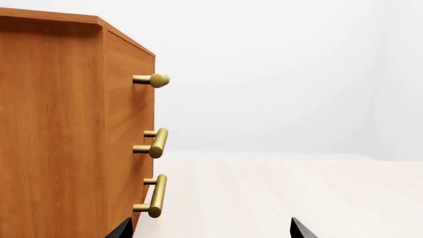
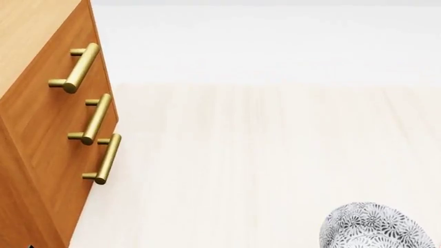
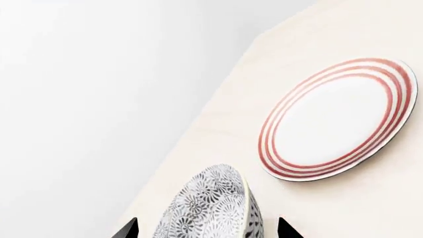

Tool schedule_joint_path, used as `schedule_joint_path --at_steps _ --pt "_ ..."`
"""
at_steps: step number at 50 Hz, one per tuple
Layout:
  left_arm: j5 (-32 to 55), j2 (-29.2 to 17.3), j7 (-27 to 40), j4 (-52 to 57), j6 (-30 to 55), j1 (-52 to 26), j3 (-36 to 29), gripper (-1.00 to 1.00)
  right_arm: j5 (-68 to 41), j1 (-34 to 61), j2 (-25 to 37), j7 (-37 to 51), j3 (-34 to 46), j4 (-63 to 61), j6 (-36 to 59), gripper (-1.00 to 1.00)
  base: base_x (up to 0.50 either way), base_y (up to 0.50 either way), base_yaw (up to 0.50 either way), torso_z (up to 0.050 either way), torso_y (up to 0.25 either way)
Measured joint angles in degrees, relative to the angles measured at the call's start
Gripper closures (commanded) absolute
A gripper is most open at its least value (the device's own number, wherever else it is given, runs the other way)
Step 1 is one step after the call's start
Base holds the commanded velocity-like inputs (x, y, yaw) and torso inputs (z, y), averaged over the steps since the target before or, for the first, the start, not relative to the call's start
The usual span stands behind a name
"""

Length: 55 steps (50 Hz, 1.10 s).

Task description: Put the bowl on top of the cabinet.

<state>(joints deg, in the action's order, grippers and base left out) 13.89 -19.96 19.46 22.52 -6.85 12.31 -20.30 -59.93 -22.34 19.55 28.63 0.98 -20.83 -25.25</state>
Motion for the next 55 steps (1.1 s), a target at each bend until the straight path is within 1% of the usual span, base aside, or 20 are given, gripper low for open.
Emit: schedule_joint_path --at_steps 32,55 --pt "0.44 -0.29 0.34 -0.48 0.23 -0.65 -0.51 -1.0 -8.47 4.66 1.77 1.59 0.02 5.18 4.16 -1.0 0.0 0.0 0.0 0.0 0.0" --pt "0.45 -0.58 0.71 -0.44 -0.02 -0.65 -0.82 -1.0 -12.05 7.02 3.41 1.32 1.26 7.37 7.59 -1.0 0.0 0.0 0.0 0.0 0.0"
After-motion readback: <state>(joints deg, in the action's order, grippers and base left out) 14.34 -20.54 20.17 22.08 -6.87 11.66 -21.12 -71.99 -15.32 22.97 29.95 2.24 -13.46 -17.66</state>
